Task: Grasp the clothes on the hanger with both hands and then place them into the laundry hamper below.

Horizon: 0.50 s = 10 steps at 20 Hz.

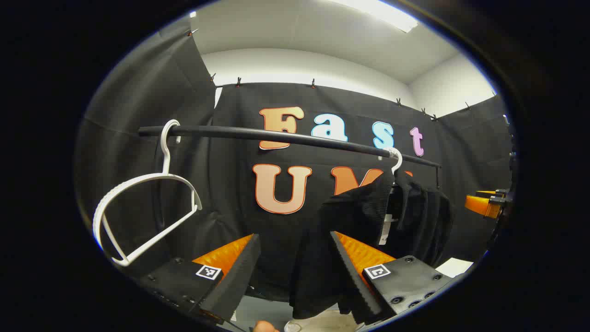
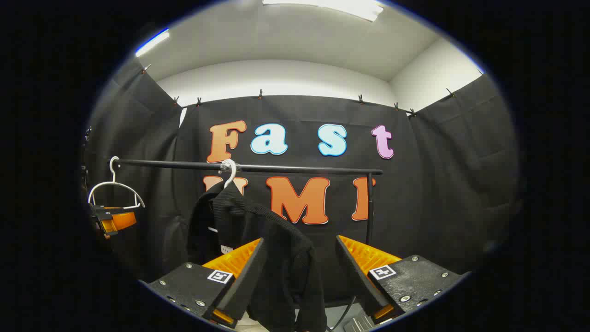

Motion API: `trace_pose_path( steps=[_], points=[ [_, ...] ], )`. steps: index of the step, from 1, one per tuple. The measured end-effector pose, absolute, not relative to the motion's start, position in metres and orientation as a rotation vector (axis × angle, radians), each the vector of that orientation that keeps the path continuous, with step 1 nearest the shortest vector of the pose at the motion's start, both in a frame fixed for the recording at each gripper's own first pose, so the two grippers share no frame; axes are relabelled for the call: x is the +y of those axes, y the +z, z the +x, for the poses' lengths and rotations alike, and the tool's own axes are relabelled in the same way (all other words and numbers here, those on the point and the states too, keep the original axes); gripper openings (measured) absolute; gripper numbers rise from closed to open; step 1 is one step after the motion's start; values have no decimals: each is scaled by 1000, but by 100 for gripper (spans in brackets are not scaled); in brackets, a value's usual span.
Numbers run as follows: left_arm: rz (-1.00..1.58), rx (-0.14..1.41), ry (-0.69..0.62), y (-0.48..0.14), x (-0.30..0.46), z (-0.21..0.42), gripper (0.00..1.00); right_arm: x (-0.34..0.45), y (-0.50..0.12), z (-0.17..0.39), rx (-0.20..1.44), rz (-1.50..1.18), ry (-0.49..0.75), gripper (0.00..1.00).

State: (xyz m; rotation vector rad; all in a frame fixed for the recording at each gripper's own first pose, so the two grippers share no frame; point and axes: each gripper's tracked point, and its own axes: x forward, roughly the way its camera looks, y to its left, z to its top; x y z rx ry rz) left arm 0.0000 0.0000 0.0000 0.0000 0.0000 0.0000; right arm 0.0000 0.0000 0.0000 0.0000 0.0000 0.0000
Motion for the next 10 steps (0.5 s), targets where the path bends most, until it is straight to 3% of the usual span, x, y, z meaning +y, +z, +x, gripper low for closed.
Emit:
trace_pose_path(
  steps=[4, 5, 6, 7, 8, 9, 10],
  points=[
    [-1, -15, -3, 2, 0, -1, 93, 2, 1, 1, -3, 13, -3, 92],
    [-4, -17, -2, 3, 0, -2, 100, 3, 2, 1, -3, 14, 0, 92],
    [1, -17, 1, 4, 2, -3, 100, 5, 1, 1, 0, 16, 6, 92],
    [8, -17, 3, 4, 3, -2, 93, 6, 0, 0, 3, 17, 12, 92],
    [14, -17, 4, 4, 3, -3, 93, 7, 0, 1, 5, 14, 17, 92],
    [16, -15, 3, 5, 3, -4, 100, 7, 0, 1, 5, 10, 18, 92],
    [16, -13, -1, 4, 3, -5, 93, 6, 1, 2, 5, 9, 16, 92]
  ],
)
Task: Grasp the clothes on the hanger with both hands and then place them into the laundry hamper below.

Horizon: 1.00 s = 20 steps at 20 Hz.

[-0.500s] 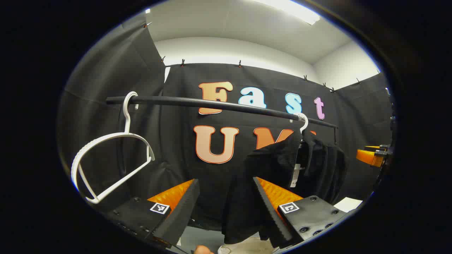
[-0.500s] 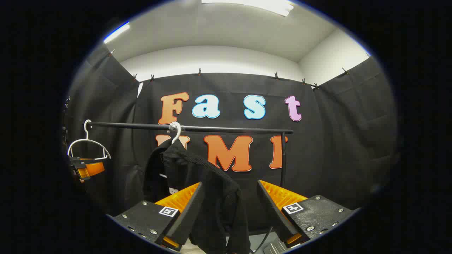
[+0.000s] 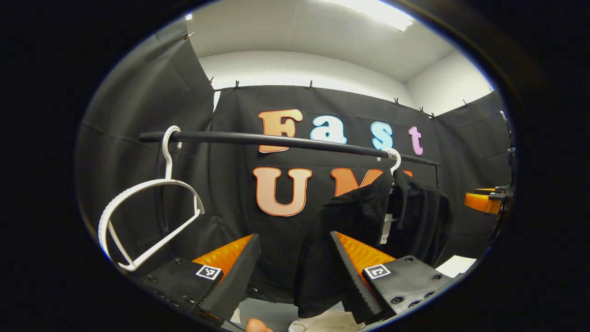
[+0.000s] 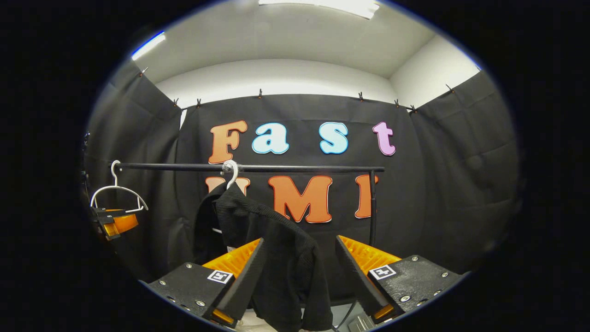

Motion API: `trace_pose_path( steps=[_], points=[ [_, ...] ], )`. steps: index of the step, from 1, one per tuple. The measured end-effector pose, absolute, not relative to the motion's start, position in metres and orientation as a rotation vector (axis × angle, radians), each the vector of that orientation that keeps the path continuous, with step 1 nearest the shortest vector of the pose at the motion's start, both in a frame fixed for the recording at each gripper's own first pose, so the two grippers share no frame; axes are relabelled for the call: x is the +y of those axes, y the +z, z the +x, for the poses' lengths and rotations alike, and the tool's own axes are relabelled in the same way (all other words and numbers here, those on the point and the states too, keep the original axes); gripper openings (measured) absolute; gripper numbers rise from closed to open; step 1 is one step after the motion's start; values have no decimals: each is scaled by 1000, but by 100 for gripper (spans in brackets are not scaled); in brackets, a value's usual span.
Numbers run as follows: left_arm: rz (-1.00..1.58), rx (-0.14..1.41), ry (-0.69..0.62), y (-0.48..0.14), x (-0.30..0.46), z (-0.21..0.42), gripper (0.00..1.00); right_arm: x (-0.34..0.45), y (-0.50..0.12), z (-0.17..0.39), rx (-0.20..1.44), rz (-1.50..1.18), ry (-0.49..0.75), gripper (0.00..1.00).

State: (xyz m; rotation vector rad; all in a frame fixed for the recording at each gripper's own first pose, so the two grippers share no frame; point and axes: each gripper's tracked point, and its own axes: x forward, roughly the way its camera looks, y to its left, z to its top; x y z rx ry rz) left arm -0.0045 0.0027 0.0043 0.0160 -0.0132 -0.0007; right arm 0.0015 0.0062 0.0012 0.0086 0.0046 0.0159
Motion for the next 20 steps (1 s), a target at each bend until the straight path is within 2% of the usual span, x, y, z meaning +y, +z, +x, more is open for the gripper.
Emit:
trace_pose_path(
  steps=[1, 3, 8, 9, 10, 12, 13, 14, 15, 20],
  points=[
    [12, -15, -2, 5, 2, -6, 100, 5, 2, 2, 4, 11, 13, 92],
    [13, -17, 2, 7, 4, -4, 96, 5, 2, 3, 3, 22, 15, 92],
    [18, -18, 1, 8, -1, -4, 96, -2, 1, 8, 7, 13, 1, 92],
    [15, -17, -2, 8, -2, -3, 100, -2, 0, 8, 8, 19, 2, 92],
    [15, -15, -4, 7, -2, -4, 96, -1, -1, 8, 10, 26, 3, 92],
    [16, -15, -6, 6, -2, -3, 96, 0, -4, 7, 16, 35, 7, 92],
    [11, -18, -12, 6, -3, -4, 100, 1, -8, 7, 22, 36, 9, 92],
    [5, -19, -21, 6, -5, -4, 93, 3, -12, 8, 30, 35, 11, 92],
    [0, -17, -23, 5, -5, -5, 100, 6, -18, 8, 39, 33, 14, 92],
    [9, -2, -34, -8, -11, -3, 100, 24, -49, 12, 86, 35, 33, 92]
  ],
)
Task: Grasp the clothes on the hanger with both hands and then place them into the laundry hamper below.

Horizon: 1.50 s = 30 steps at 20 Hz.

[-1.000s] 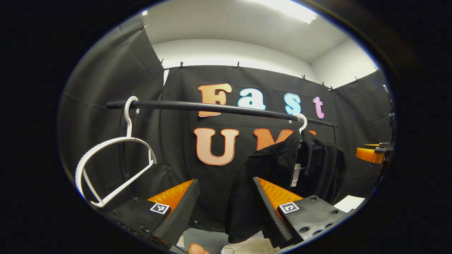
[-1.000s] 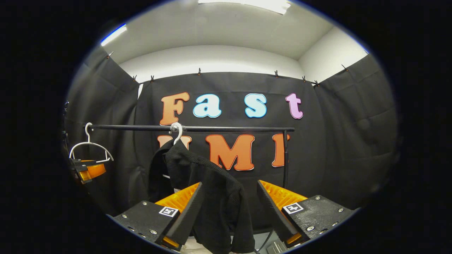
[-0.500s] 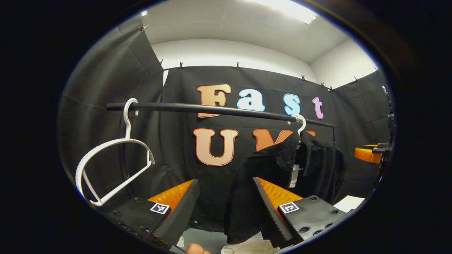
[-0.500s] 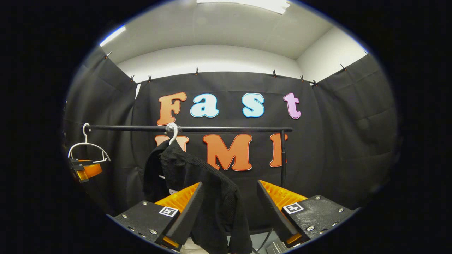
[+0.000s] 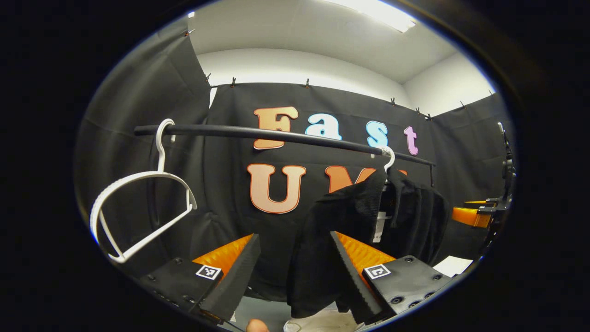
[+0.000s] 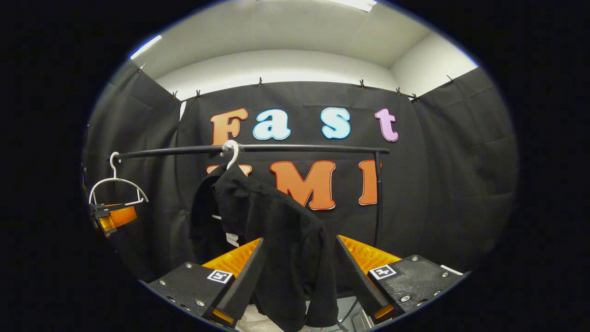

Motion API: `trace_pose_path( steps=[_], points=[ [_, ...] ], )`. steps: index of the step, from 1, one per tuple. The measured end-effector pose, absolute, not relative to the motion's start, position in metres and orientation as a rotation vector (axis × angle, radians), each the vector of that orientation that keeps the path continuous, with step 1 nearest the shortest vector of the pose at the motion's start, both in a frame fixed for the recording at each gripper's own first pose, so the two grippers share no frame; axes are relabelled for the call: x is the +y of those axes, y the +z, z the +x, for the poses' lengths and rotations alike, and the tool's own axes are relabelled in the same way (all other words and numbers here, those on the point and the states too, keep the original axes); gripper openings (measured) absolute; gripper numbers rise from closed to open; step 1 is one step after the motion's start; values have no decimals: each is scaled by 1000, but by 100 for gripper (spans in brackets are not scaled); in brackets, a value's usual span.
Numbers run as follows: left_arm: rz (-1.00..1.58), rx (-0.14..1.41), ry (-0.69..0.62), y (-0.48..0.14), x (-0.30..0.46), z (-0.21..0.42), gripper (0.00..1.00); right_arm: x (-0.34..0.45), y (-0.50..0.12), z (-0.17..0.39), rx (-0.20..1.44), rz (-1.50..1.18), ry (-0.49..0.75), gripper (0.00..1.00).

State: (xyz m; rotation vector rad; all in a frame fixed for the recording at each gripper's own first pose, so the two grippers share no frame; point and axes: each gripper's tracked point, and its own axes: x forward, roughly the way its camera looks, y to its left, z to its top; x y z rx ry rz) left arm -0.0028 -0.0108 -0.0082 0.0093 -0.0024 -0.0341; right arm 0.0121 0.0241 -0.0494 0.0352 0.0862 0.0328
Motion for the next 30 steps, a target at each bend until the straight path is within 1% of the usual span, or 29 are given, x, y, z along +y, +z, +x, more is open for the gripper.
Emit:
trace_pose_path(
  steps=[1, 2, 3, 6, 10, 14, 15, 16, 18, 19, 20, 26, 28, 29, 30],
  points=[
    [18, -7, -39, -11, -14, -3, 96, 30, -55, 13, 91, 41, 42, 92],
    [25, -5, -46, -15, -17, -2, 97, 36, -63, 15, 100, 41, 50, 92],
    [31, 2, -52, -22, -21, -1, 100, 42, -71, 17, 110, 35, 56, 92],
    [22, 17, -69, -39, -31, 4, 96, 55, -92, 23, 130, 17, 56, 92],
    [2, 58, -101, -65, -44, 17, 96, 76, -116, 31, 146, 34, 71, 92],
    [-16, 81, -130, -87, -59, 37, 97, 80, -139, 48, 147, 8, 39, 93],
    [-22, 88, -140, -92, -64, 42, 94, 82, -144, 51, 147, 6, 32, 92],
    [-26, 95, -151, -98, -71, 47, 94, 82, -148, 56, 147, 8, 26, 92],
    [-25, 100, -171, -106, -84, 57, 100, 82, -155, 67, 143, 26, 9, 92],
    [-20, 100, -177, -110, -88, 64, 100, 85, -156, 72, 138, 27, 7, 92],
    [-16, 101, -179, -115, -92, 69, 96, 84, -159, 77, 133, 17, -6, 92],
    [-14, 102, -188, -134, -115, 110, 97, 79, -165, 106, 105, 13, -59, 92],
    [-25, 104, -204, -140, -125, 123, 100, 78, -167, 113, 106, 30, -68, 92],
    [-31, 106, -216, -143, -130, 128, 100, 78, -168, 116, 104, 35, -69, 92],
    [-39, 105, -229, -145, -133, 128, 97, 78, -170, 124, 105, 41, -67, 92]
  ],
)
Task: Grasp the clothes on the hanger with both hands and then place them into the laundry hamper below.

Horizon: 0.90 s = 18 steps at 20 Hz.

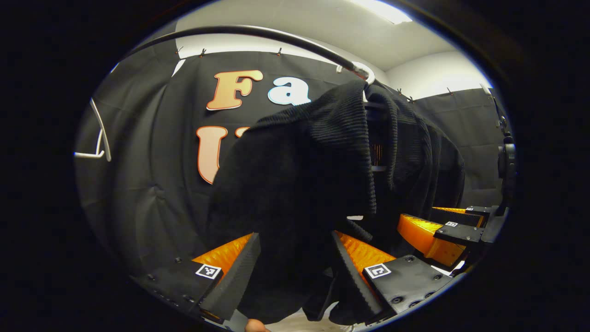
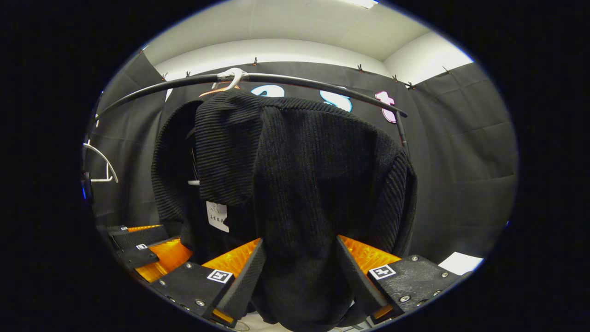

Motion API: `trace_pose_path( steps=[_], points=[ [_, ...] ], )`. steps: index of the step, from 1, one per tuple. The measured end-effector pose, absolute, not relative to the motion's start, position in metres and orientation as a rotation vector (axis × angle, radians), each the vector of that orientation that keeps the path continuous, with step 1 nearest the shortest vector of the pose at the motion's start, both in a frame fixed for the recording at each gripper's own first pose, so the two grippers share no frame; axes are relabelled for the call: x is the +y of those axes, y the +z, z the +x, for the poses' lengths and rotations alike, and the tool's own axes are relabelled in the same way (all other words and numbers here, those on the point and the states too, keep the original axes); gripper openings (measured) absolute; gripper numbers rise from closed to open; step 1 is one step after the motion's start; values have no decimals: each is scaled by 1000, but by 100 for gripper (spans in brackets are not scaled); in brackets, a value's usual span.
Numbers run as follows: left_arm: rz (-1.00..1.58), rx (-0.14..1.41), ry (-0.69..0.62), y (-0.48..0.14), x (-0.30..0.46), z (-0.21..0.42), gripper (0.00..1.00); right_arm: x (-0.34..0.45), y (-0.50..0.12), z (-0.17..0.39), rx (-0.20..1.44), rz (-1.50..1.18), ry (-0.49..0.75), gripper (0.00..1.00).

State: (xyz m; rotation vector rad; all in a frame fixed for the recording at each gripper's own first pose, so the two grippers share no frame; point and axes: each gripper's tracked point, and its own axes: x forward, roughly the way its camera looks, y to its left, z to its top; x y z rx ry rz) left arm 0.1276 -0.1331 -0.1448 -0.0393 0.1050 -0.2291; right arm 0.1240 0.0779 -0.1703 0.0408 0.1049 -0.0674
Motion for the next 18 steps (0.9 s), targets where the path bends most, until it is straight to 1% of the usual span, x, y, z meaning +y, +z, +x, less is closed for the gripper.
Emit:
trace_pose_path(
  steps=[1, 2, 3, 4, 5, 6, 7, 8, 10, 11, 12, 13, 14, 15, 16, 17, 18],
  points=[
    [-47, 104, -240, -146, -137, 130, 94, 77, -172, 131, 105, 46, -64, 89],
    [-56, 101, -245, -147, -140, 134, 94, 76, -173, 137, 105, 52, -60, 95],
    [-63, 97, -250, -147, -143, 138, 97, 76, -175, 141, 104, 59, -56, 88],
    [-66, 98, -254, -149, -146, 144, 99, 78, -178, 144, 105, 66, -53, 82],
    [-65, 102, -258, -150, -148, 148, 100, 80, -179, 146, 105, 68, -44, 87],
    [-60, 103, -265, -152, -151, 151, 100, 81, -179, 148, 103, 68, -37, 84],
    [-52, 103, -268, -152, -153, 153, 94, 84, -179, 150, 98, 64, -28, 64],
    [-45, 101, -267, -153, -156, 155, 97, 86, -178, 150, 92, 60, -24, 77],
    [-49, 97, -262, -151, -158, 155, 97, 83, -176, 147, 90, 58, -12, 58],
    [-57, 93, -263, -152, -160, 157, 94, 81, -174, 144, 92, 59, -4, 48],
    [-63, 92, -268, -152, -161, 160, 100, 80, -171, 140, 95, 59, 3, 38],
    [-63, 90, -273, -150, -163, 163, 96, 79, -169, 136, 96, 62, 11, 28],
    [-60, 89, -272, -150, -164, 165, 100, 77, -166, 132, 99, 68, 17, 25],
    [-59, 91, -267, -150, -164, 167, 93, 77, -166, 129, 106, 70, 28, 22],
    [-59, 97, -260, -151, -166, 168, 93, 76, -163, 125, 110, 66, 35, 13],
    [-54, 103, -258, -152, -168, 169, 93, 73, -160, 121, 108, 58, 36, 12],
    [-50, 107, -256, -154, -170, 170, 88, 72, -157, 117, 106, 51, 41, 0]
  ],
)
